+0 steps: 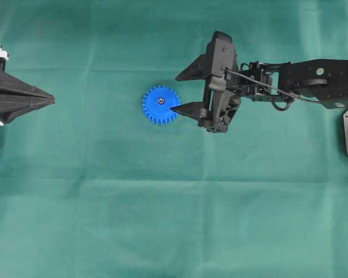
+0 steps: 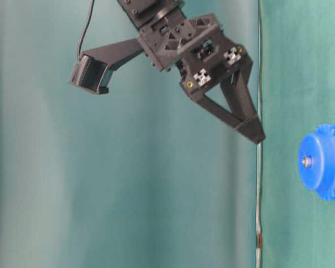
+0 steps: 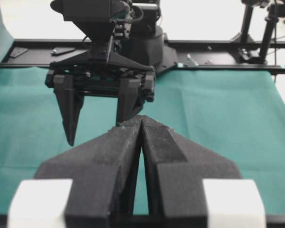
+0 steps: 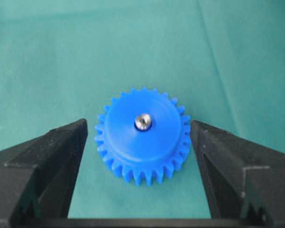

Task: Insert the shaft placed at a random location into the center hole of the medium gear at another random location.

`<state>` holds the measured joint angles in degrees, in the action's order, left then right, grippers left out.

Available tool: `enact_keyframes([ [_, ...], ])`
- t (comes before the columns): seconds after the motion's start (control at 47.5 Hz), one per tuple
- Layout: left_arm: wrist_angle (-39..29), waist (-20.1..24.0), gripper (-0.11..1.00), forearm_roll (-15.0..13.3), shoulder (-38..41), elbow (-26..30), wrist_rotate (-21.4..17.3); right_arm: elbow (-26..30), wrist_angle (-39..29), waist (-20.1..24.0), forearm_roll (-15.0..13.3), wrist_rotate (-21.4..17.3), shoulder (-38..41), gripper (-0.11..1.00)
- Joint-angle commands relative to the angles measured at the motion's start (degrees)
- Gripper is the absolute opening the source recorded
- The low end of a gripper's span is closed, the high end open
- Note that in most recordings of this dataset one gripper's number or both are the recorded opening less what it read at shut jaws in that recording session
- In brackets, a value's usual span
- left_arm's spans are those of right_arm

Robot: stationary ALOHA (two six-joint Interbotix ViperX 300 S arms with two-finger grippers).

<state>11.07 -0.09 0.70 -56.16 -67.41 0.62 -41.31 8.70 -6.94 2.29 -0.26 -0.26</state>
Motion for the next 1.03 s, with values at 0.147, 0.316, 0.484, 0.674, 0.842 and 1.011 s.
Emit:
enact_keyframes([
  [0.147, 0.35, 0.09, 0.0, 0.18, 0.26, 1.41, 0.09, -2.29, -0.09, 0.09, 0.18, -0.09, -3.69, 0.87],
  [0.316, 0.26, 0.09, 0.0, 0.09, 0.26, 1.41, 0.09, -3.87, -0.18, 0.09, 0.26, -0.18, -4.83, 0.86],
  [0.484, 0.26, 0.0, 0.0, 0.09, 0.26, 1.32, 0.09, -4.57, -0.18, 0.09, 0.18, -0.26, -5.36, 0.86],
  [0.674, 0.26, 0.0, 0.0, 0.09, 0.26, 1.41, 0.09, -4.57, -0.09, 0.09, 0.18, -0.26, -5.27, 0.86],
  [0.842, 0.18, 0.09, 0.0, 0.09, 0.26, 1.41, 0.09, -4.57, 0.0, 0.09, 0.18, -0.26, -5.27, 0.86],
  [1.011, 0.09, 0.0, 0.0, 0.09, 0.26, 1.41, 0.09, -4.57, 0.0, 0.09, 0.26, -0.26, -5.27, 0.86],
])
